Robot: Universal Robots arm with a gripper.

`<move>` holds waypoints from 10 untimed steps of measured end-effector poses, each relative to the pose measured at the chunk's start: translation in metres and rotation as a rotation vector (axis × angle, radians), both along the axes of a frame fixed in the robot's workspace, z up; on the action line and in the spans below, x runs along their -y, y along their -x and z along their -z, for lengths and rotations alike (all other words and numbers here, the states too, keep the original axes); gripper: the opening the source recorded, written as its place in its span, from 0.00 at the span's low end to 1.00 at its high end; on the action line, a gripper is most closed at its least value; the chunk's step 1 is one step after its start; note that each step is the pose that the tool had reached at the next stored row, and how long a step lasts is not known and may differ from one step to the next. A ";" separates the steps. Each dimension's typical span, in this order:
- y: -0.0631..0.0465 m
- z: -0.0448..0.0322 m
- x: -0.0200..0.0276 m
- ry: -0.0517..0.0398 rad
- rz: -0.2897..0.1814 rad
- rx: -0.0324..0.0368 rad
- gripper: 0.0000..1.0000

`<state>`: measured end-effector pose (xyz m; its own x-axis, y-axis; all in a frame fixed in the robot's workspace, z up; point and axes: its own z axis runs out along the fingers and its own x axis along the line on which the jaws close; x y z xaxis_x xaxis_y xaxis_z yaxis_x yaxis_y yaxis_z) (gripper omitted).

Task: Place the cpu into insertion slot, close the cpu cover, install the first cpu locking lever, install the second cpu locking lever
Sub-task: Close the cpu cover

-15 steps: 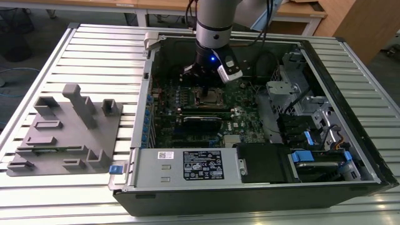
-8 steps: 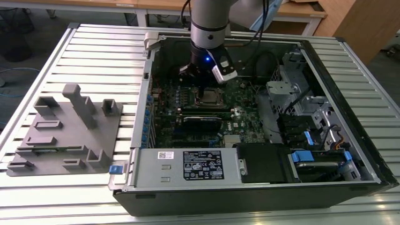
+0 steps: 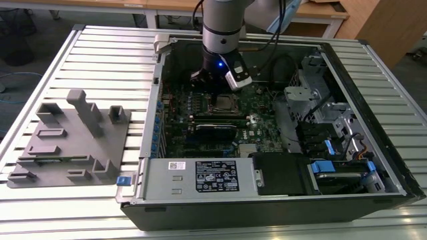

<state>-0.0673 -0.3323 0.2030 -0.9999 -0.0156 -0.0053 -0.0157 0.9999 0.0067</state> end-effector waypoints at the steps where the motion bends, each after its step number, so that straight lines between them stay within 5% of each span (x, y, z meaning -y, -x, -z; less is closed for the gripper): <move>1: 0.000 0.0000 0.0000 -0.0001 0.000 0.0001 0.11; 10: 0.002 0.0062 0.0002 0.0009 0.000 0.0009 0.11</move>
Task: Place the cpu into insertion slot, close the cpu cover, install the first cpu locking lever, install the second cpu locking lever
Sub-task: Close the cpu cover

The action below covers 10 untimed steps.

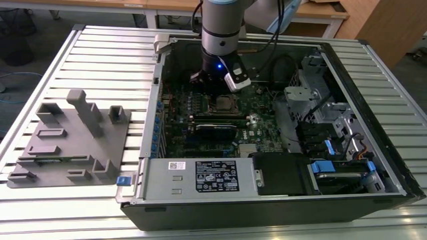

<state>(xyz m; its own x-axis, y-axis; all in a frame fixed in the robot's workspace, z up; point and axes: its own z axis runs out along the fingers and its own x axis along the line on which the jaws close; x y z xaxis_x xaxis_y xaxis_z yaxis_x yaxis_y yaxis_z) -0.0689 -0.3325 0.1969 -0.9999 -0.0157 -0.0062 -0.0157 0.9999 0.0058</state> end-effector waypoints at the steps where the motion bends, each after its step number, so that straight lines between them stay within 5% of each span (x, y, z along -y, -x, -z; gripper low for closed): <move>1: 0.000 0.0002 -0.0001 -0.0004 0.000 0.0002 0.11; 10: 0.000 -0.0018 -0.0004 -0.0028 0.000 0.0018 0.11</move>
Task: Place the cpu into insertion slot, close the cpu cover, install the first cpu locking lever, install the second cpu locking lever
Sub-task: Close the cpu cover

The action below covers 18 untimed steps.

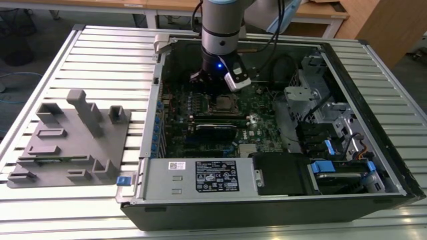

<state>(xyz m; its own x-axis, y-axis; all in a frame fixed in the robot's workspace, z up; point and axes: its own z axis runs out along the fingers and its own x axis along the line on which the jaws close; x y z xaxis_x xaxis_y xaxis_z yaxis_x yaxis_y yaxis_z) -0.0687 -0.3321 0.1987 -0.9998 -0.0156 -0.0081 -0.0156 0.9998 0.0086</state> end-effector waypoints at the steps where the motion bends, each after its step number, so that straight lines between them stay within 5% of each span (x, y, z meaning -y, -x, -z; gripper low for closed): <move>1: 0.000 -0.0012 -0.0002 -0.0006 0.000 0.0004 0.11; 8: 0.000 -0.0061 0.0002 0.0017 0.000 -0.0009 0.11; 12: 0.000 -0.0057 0.0002 0.0017 0.000 0.0098 0.11; 18: -0.006 -0.0057 0.0004 0.0018 0.000 0.0108 0.11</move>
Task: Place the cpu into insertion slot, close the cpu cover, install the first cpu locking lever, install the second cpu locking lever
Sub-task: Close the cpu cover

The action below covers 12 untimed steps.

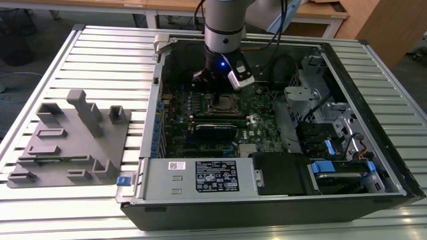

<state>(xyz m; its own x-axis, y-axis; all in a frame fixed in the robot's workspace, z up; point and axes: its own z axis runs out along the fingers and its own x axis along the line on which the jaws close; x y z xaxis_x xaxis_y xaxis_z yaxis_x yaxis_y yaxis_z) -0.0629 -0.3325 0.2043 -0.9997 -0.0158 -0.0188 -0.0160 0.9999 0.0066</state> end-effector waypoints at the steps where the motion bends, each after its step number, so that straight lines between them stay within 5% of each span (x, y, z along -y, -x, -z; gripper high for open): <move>1: -0.001 0.0000 0.0001 0.0000 0.000 0.0000 0.11; 12: -0.018 -0.0022 0.0014 -0.0007 0.000 0.0000 0.11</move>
